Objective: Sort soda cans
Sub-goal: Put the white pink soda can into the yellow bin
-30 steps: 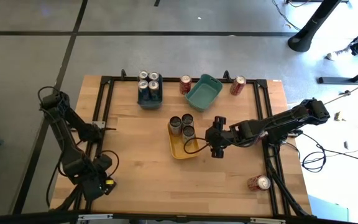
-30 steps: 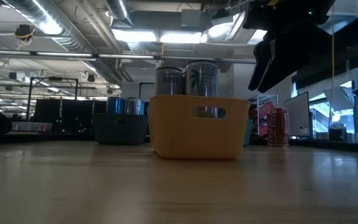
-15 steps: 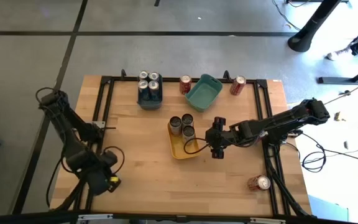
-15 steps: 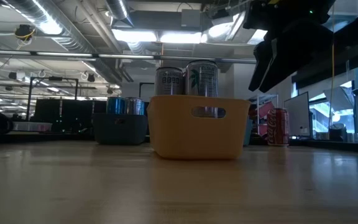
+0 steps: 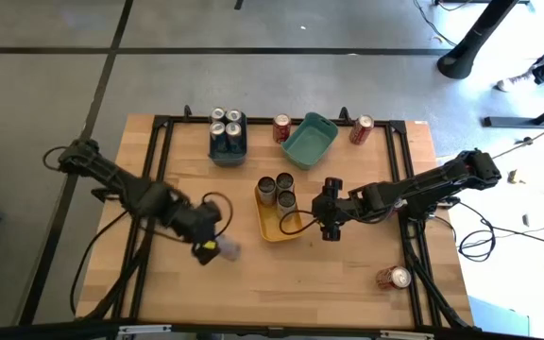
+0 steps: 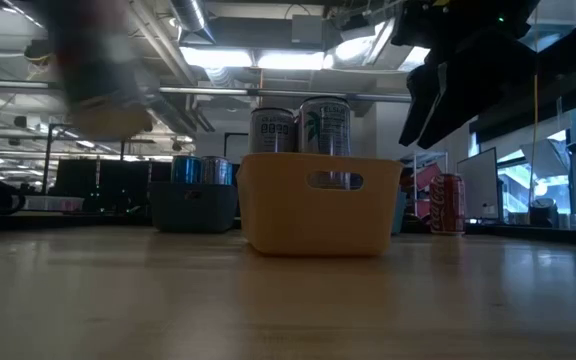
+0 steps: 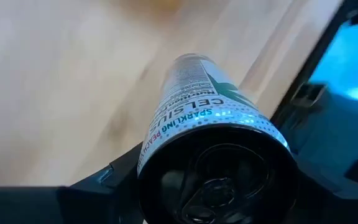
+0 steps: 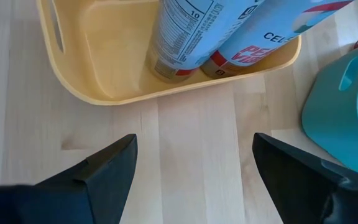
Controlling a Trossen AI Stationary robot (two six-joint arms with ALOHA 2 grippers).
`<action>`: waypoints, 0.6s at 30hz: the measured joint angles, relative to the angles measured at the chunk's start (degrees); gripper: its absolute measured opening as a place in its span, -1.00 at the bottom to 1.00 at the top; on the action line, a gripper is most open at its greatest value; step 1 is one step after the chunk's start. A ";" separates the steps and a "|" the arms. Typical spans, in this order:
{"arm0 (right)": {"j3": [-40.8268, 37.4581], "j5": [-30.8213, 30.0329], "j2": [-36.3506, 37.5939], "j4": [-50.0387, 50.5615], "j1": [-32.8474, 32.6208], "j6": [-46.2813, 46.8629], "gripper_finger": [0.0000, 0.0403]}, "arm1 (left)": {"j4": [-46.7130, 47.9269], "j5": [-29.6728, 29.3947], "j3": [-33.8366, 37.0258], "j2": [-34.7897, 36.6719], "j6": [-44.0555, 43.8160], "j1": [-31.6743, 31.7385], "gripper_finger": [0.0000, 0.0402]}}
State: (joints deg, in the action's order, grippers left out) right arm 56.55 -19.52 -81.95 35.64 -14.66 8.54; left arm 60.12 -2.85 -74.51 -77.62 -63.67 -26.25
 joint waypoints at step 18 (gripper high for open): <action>-0.01 -4.05 0.00 0.97 0.07 -4.09 0.58 | 7.32 2.49 -20.59 -15.00 35.27 19.79 0.23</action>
State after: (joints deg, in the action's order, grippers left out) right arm 56.55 -23.57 -81.95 36.61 -14.59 4.45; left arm 67.43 -0.36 -95.09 -92.63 -28.40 -6.46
